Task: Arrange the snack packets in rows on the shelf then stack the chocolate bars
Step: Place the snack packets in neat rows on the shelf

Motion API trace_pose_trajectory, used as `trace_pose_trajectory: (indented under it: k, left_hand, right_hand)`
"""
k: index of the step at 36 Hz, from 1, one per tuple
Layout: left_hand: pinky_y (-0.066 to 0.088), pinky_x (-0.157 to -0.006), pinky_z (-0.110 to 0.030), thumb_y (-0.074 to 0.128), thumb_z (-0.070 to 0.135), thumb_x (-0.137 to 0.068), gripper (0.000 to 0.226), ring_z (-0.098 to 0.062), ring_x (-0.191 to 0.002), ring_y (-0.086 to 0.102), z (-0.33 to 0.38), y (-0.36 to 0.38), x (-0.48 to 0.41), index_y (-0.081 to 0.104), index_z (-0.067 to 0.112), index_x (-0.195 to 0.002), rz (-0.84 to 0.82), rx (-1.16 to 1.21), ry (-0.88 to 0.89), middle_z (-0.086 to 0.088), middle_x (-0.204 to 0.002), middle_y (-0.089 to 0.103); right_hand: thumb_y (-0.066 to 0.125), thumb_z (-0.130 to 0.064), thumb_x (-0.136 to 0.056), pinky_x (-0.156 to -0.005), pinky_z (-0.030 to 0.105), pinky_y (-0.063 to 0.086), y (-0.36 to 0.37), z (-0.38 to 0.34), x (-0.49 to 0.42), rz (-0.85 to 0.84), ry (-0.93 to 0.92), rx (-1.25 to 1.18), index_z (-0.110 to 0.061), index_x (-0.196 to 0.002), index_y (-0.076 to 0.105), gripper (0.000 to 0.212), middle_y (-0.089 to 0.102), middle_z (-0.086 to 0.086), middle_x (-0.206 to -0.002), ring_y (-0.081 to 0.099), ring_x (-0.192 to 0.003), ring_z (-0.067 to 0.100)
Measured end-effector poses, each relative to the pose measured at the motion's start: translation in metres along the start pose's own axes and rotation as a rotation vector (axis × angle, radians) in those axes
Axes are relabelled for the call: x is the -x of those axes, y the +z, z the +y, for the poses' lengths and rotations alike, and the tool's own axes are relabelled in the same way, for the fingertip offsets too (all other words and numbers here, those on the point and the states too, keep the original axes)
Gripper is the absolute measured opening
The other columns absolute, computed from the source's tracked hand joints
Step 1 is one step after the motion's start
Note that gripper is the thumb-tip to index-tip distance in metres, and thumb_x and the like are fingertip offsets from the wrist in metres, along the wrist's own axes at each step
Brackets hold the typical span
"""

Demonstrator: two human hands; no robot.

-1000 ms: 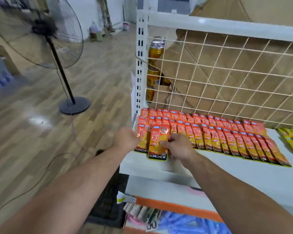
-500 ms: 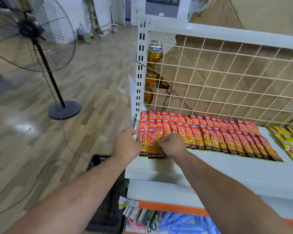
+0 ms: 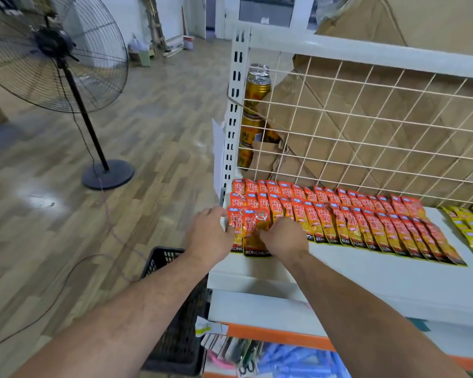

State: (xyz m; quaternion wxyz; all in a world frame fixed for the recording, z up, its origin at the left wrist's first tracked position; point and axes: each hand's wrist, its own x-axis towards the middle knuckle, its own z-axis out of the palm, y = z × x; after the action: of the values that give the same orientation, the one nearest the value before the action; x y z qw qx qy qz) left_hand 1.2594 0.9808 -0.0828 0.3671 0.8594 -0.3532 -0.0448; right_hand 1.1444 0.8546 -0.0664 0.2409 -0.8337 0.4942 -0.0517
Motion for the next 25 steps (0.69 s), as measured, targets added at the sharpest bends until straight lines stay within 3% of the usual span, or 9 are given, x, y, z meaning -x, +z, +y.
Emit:
trace_pose_trajectory:
  k: [9, 15, 19, 25]
  left_hand:
    - [0.045, -0.098, -0.042, 0.059, 0.029, -0.091, 0.036, -0.025, -0.117, 0.053, 0.010, -0.005, 0.003, 0.060, 0.017, -0.126, -0.051, -0.093, 0.081, -0.003, -0.122, 0.061]
    - [0.036, -0.110, -0.039, 0.052, 0.038, -0.094, 0.049, -0.020, -0.131, 0.042, 0.021, -0.001, 0.000, 0.050, 0.023, -0.141, -0.101, -0.216, 0.199, 0.003, -0.143, 0.051]
    - [0.029, -0.115, -0.039, 0.041, 0.041, -0.090, 0.056, -0.019, -0.137, 0.036, 0.030, 0.012, 0.005, 0.048, 0.025, -0.143, -0.152, -0.227, 0.278, 0.004, -0.146, 0.048]
    - [0.017, -0.118, -0.039, 0.042, 0.043, -0.096, 0.052, -0.016, -0.143, 0.027, 0.060, 0.039, 0.019, 0.042, 0.028, -0.146, -0.220, -0.310, 0.392, 0.009, -0.151, 0.040]
  right_hand:
    - [0.063, -0.040, -0.090, -0.067, 0.030, 0.042, -0.004, -0.005, 0.010, 0.027, -0.040, 0.063, -0.015, -0.096, 0.056, 0.027, 0.067, 0.008, -0.100, 0.064, -0.092, 0.031]
    - [0.054, -0.041, -0.093, -0.069, 0.033, 0.047, -0.013, 0.001, 0.025, 0.109, -0.125, 0.086, -0.017, -0.098, 0.061, 0.025, 0.068, 0.006, -0.097, 0.063, -0.092, 0.030]
    - [0.054, -0.041, -0.089, -0.090, 0.039, 0.046, -0.021, 0.023, 0.033, 0.239, -0.317, 0.233, -0.018, -0.114, 0.068, 0.036, 0.067, 0.004, -0.114, 0.053, -0.112, 0.029]
    - [0.055, -0.050, -0.091, -0.115, 0.043, 0.027, -0.045, 0.067, 0.047, 0.113, -0.240, 0.376, -0.028, -0.149, 0.038, 0.064, 0.034, 0.000, -0.158, 0.025, -0.146, 0.025]
